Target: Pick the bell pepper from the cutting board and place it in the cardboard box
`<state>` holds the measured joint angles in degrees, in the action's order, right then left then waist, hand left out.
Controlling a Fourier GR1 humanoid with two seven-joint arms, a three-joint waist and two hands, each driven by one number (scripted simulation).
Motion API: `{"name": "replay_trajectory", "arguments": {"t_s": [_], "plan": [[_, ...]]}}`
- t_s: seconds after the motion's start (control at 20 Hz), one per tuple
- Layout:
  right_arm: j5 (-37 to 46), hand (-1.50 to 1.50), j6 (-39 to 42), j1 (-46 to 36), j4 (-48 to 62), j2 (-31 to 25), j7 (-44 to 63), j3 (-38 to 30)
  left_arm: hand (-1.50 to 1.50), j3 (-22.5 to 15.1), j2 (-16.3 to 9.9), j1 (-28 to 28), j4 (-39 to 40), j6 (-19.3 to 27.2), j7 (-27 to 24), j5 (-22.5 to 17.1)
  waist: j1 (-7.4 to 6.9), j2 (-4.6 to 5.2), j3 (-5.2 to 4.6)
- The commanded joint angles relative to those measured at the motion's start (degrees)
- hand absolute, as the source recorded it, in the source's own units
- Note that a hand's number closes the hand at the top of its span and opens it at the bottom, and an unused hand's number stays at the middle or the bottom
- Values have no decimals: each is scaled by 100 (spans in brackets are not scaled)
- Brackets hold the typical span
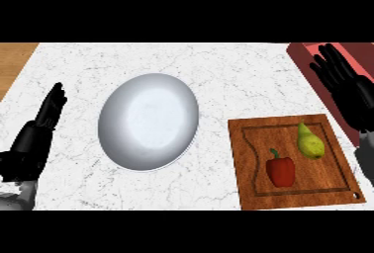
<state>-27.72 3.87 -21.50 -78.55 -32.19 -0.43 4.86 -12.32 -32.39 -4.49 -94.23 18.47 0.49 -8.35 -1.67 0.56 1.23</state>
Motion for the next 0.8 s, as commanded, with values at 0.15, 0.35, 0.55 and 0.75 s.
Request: {"name": "replay_trajectory", "arguments": {"t_s": [0.15, 0.35, 0.55, 0.75], "plan": [[99, -150, -364, 644, -986, -55, 411, -100, 0, 422, 352, 371, -188, -281, 489, -908, 213, -93, -129], [1236, -150, -1706, 1077, -1043, -507, -432, -863, 0, 630, 535, 608, 32, -420, 650, -1526, 582, -180, -139], [1540, -150, -1706, 2181, -2096, 137, -1984, -635, 0, 808, 465, 666, 40, -803, 643, -1845, 419, -116, -121], [2035, -150, -1568, 3026, -3532, -341, -1681, -424, 0, 859, 414, 462, 108, -770, 843, -1755, 391, -102, -131]]}}
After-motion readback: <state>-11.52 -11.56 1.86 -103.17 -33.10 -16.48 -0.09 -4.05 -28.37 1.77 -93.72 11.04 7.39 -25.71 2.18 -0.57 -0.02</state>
